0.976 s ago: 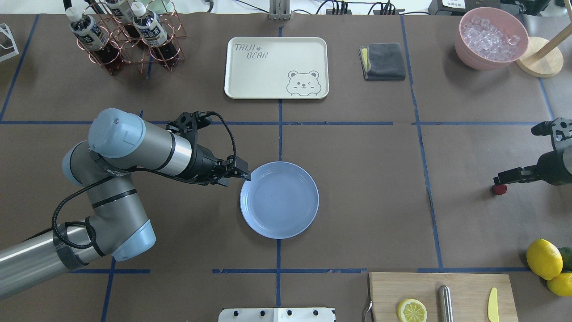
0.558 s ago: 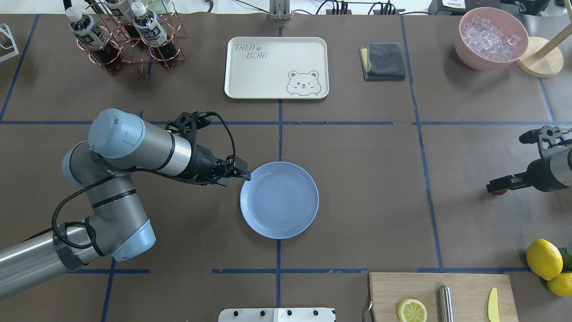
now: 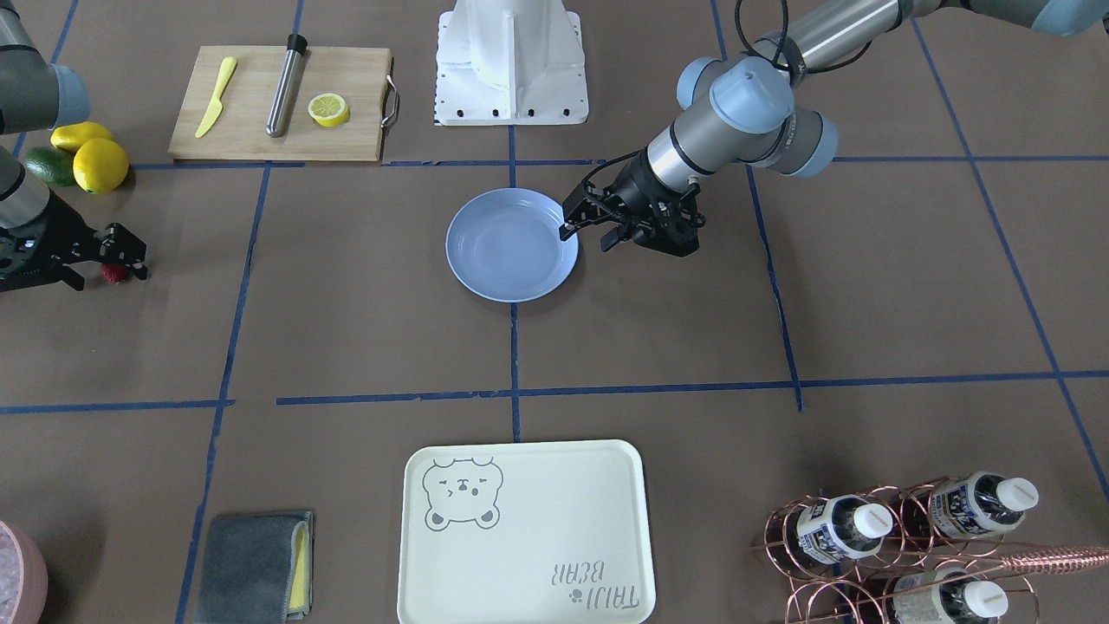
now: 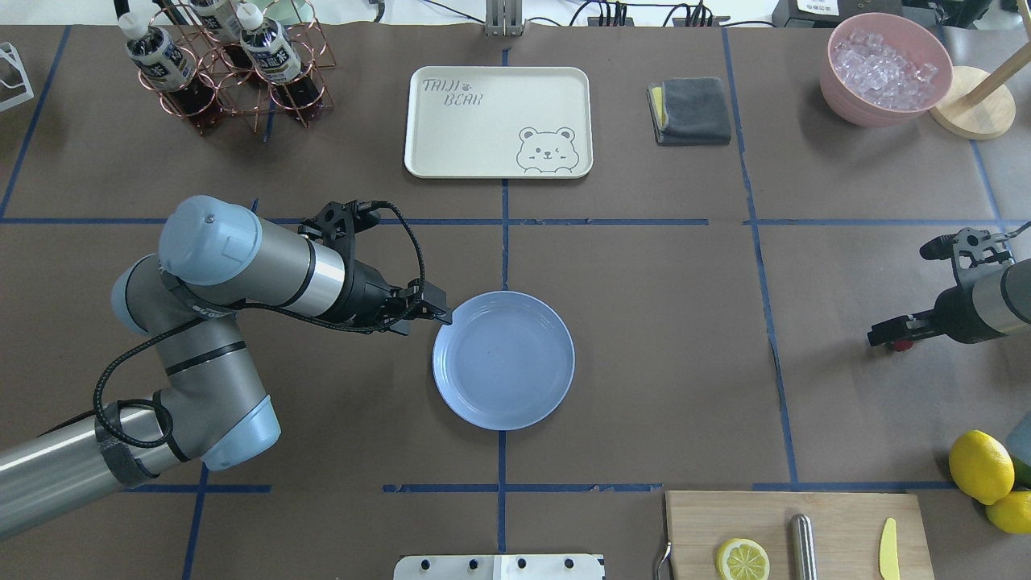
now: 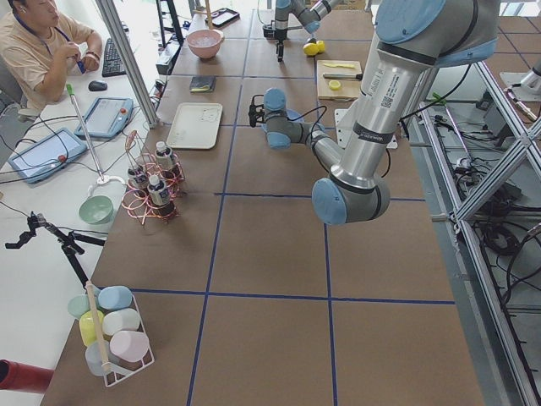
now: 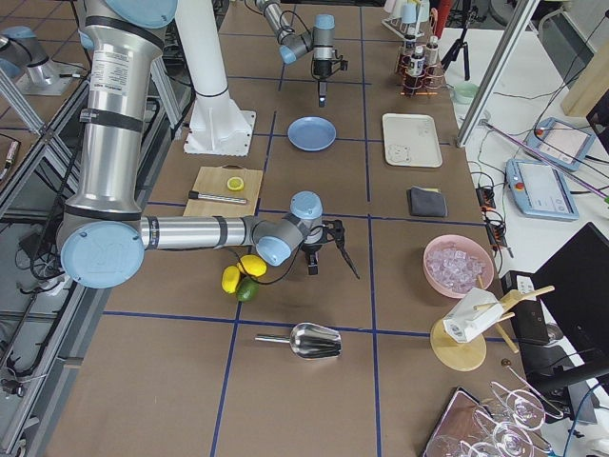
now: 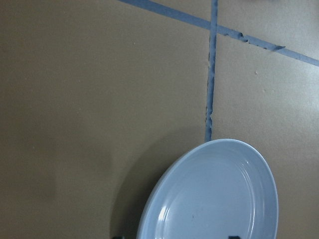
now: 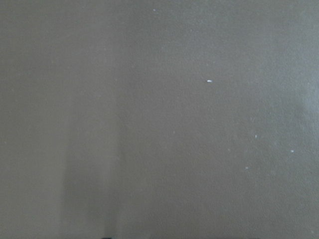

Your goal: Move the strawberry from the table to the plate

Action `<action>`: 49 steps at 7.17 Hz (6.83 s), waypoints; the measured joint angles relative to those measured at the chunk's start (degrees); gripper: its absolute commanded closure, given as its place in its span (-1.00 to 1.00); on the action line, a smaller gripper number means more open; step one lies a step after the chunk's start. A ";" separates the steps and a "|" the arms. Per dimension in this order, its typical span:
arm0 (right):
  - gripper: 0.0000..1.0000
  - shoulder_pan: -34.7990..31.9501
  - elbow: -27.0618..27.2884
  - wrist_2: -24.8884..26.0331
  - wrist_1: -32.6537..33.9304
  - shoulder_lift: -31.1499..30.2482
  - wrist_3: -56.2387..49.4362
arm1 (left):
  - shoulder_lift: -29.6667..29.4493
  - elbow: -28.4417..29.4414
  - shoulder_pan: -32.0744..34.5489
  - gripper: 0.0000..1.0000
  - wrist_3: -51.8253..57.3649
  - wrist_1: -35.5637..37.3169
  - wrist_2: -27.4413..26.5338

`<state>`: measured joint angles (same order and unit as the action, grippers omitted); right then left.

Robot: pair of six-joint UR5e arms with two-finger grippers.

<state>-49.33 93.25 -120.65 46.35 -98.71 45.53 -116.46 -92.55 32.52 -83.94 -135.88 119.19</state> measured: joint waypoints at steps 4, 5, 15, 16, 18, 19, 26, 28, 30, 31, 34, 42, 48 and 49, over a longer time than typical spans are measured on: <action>-0.81 -0.05 0.80 -0.52 -0.11 -0.44 0.00 | 0.00 -0.08 0.00 -0.54 0.00 0.00 -0.09; -0.65 -0.06 1.00 -0.59 -0.22 -0.64 0.00 | 0.00 -0.08 0.03 -0.54 -0.02 0.00 -0.09; 1.00 1.38 10.63 -0.72 0.02 0.97 12.96 | 1.42 -1.92 0.48 -0.54 0.17 -0.02 0.03; 1.00 3.57 11.15 -0.08 0.09 4.39 19.05 | 3.68 -3.82 1.08 -0.54 0.42 -0.05 0.18; 1.00 9.96 11.31 4.35 2.61 14.50 31.97 | 7.40 -6.02 4.15 -0.60 1.69 -0.08 0.34; 1.00 13.96 11.31 8.36 7.69 20.99 36.56 | 10.03 -6.93 6.14 -0.60 5.19 -0.08 0.42; 1.00 27.46 -0.32 22.86 32.03 47.47 43.30 | 24.96 -12.13 16.87 -0.99 26.32 -0.17 0.59; 1.00 28.14 -2.56 23.52 32.12 48.60 43.25 | 25.41 -12.75 17.08 -0.99 26.53 -0.18 0.53; 1.00 28.45 -3.46 23.66 32.14 48.96 43.24 | 25.53 -13.06 17.16 -0.99 26.53 -0.18 0.52; 1.00 28.63 -3.67 23.69 32.13 48.98 43.24 | 25.56 -13.13 17.19 -0.99 26.49 -0.17 0.52; -0.99 28.83 -4.03 23.67 32.14 48.98 43.17 | 25.58 -13.11 17.23 -0.99 26.47 -0.18 0.52; -1.00 27.24 4.11 22.37 40.48 48.13 42.14 | 25.72 -12.69 17.35 -0.99 27.30 -0.21 0.52; -1.00 7.94 31.24 4.83 42.85 15.75 16.69 | 35.86 -10.88 31.05 -0.99 57.22 0.18 8.62; -1.00 1.35 31.79 1.24 42.19 9.82 6.34 | 36.51 -9.37 36.48 -0.99 64.34 1.86 11.83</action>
<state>-47.99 125.04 -119.41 88.54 -88.89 51.86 -79.94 -101.92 69.00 -19.59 -134.02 131.01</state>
